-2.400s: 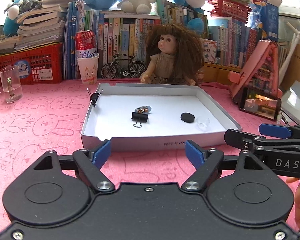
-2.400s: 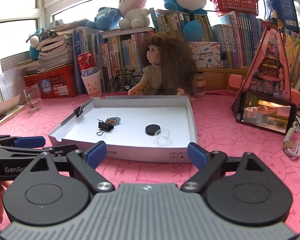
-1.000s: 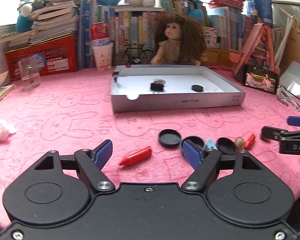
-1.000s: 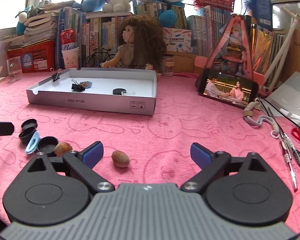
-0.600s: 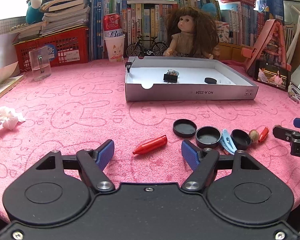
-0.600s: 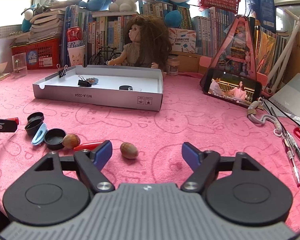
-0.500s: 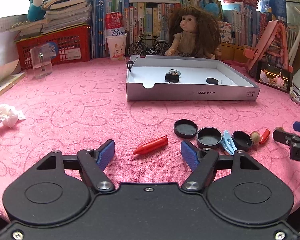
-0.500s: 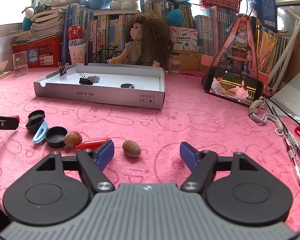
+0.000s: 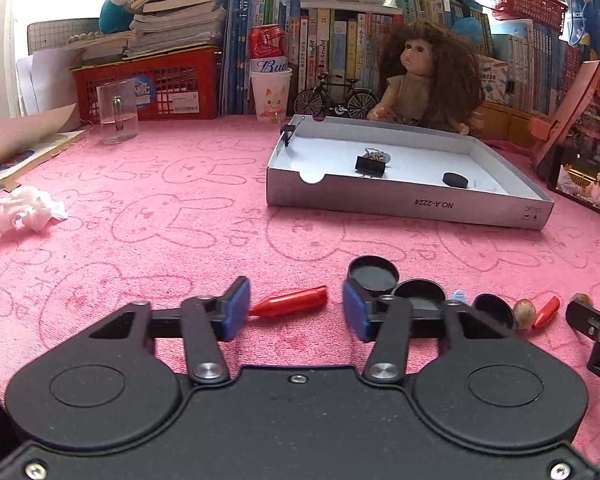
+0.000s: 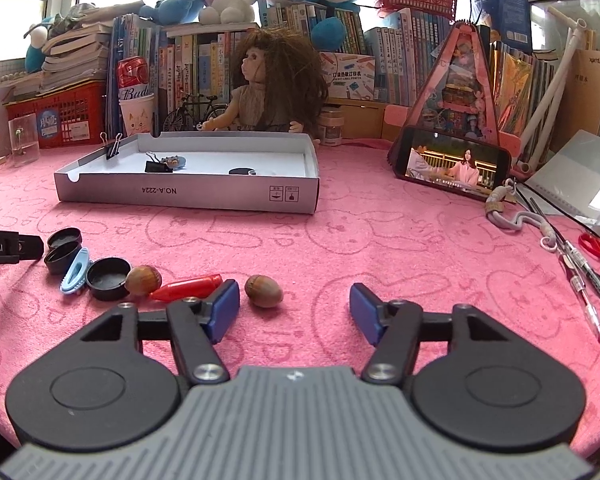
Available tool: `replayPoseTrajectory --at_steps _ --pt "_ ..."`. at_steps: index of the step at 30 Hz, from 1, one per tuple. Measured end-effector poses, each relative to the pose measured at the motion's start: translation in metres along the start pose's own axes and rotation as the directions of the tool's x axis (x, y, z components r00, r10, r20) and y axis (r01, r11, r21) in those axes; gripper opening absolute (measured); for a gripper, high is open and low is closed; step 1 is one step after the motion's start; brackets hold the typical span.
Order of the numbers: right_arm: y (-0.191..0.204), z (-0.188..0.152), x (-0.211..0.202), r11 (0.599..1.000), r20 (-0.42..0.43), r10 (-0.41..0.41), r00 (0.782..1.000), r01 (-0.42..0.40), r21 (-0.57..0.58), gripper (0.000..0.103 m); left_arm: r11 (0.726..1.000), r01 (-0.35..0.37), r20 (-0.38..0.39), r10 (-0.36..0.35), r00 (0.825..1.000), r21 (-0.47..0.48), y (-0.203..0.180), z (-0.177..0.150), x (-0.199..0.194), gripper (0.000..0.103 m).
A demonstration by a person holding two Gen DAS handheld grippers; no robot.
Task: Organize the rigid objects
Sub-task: 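Grasp the red crayon with the left tool while the right tool grasps a brown nut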
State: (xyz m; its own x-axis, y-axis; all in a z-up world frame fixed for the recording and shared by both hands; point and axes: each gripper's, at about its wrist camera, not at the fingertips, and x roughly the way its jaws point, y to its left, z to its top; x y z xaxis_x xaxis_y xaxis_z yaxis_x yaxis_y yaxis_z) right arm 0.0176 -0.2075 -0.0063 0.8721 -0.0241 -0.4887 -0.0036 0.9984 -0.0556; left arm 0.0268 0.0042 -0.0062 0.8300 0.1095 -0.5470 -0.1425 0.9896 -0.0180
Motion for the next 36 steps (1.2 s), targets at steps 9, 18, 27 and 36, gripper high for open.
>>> replayPoseTrajectory --at_steps 9,18,27,36 --pt "0.004 -0.001 -0.002 0.999 0.004 0.038 0.999 -0.038 -0.010 0.041 0.999 0.036 0.019 -0.037 0.999 0.027 0.006 -0.002 -0.001 0.040" --pt "0.004 0.004 0.000 0.998 -0.004 0.061 0.998 -0.061 0.002 0.024 0.998 0.057 0.017 -0.057 0.998 0.031 0.007 0.002 -0.003 0.040" --pt "-0.003 0.013 0.004 0.996 -0.009 0.071 0.997 -0.071 0.047 0.023 0.996 0.073 0.044 -0.076 0.996 0.047 0.002 0.014 -0.006 0.040" --pt "-0.006 0.030 0.012 0.994 -0.002 0.090 0.996 -0.090 0.062 0.023 0.993 0.110 0.050 -0.112 0.992 0.045 -0.002 0.035 0.001 0.040"
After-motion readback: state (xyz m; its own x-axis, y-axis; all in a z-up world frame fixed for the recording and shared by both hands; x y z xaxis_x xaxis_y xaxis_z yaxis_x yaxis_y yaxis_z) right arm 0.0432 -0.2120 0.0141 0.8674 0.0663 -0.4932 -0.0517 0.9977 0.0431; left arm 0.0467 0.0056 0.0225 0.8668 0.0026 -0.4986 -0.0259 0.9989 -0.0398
